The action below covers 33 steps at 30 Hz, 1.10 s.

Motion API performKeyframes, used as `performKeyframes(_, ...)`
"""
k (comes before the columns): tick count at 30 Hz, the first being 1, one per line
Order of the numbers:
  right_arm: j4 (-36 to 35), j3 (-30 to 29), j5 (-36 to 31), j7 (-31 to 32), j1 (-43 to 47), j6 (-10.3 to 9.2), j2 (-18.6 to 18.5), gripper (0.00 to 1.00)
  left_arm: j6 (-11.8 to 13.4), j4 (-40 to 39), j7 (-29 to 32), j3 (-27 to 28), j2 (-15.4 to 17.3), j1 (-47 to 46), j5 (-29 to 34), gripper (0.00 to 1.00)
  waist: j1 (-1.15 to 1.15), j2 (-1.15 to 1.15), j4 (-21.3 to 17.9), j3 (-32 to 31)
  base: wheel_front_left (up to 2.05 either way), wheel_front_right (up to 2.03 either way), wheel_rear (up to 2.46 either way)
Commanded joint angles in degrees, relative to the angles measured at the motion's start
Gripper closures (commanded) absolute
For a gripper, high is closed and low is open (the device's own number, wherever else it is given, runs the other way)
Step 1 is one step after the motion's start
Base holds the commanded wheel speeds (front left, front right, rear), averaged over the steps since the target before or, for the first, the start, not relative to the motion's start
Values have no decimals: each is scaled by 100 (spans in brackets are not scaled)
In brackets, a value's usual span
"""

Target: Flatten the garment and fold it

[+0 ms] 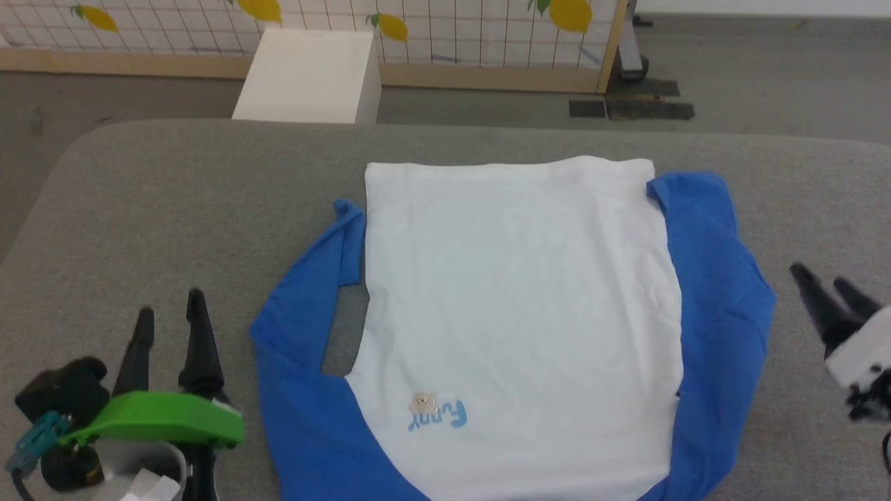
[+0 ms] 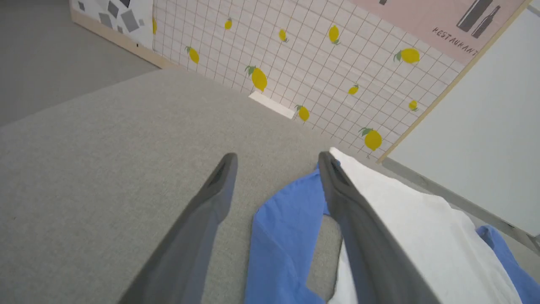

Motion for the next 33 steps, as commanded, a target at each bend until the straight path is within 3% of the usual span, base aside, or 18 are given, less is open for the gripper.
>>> performKeyframes(1, 53, 3, -189, 34, -388, -8, -148, 0, -181, -25, -377, -82, 92, -268, 289, 0, 0, 0, -80, 417, 0, 0, 0)
performKeyframes(5, 680, 88, -503, 174, -1544, -8, -396, 0, -361, 27, -986, -142, 66, -728, 866, 0, 0, 0, -148, 922, 0, 0, 0)
performKeyframes(10, 1710, 274, -1163, 333, -3012, -8, -746, 0, -438, 23, -1069, -55, -10, -1096, 1448, 0, 0, 0, -120, 1592, 0, 0, 0)
performKeyframes(16, 2765, 445, -2152, 579, -4326, -8, -1037, 0, -570, -197, -1072, 84, -323, -1405, 1860, 0, 0, 0, 117, 2303, 0, 0, 0)
performKeyframes(23, 3668, 925, -2918, 844, -4762, -8, -1306, 0, -802, -370, -1073, 289, -754, -1459, 2196, 0, 0, 0, 374, 2718, 0, 0, 0)
performKeyframes(29, 4038, 1211, -2839, 780, -4710, -8, -1307, 0, -960, -309, -1074, 413, -911, -1397, 2307, 0, 0, 0, 360, 2696, 0, 0, 0)
performKeyframes(31, 4139, 1279, -2785, 781, -4693, -8, -1339, 79, -1001, -260, -1074, 442, -945, -1383, 2333, 0, 0, 0, 330, 2641, 0, 0, 0)
performKeyframes(32, 4171, 1269, -2743, 748, -4695, -8, -1349, 100, -1020, -238, -1074, 451, -958, -1384, 2347, 0, 0, 0, 314, 2601, 0, 0, 0)
performKeyframes(33, 4210, 1245, -2677, 719, -4698, -8, -1351, 100, -1041, -211, -1074, 464, -974, -1386, 2360, 0, 0, 0, 294, 2542, 0, 0, 0)
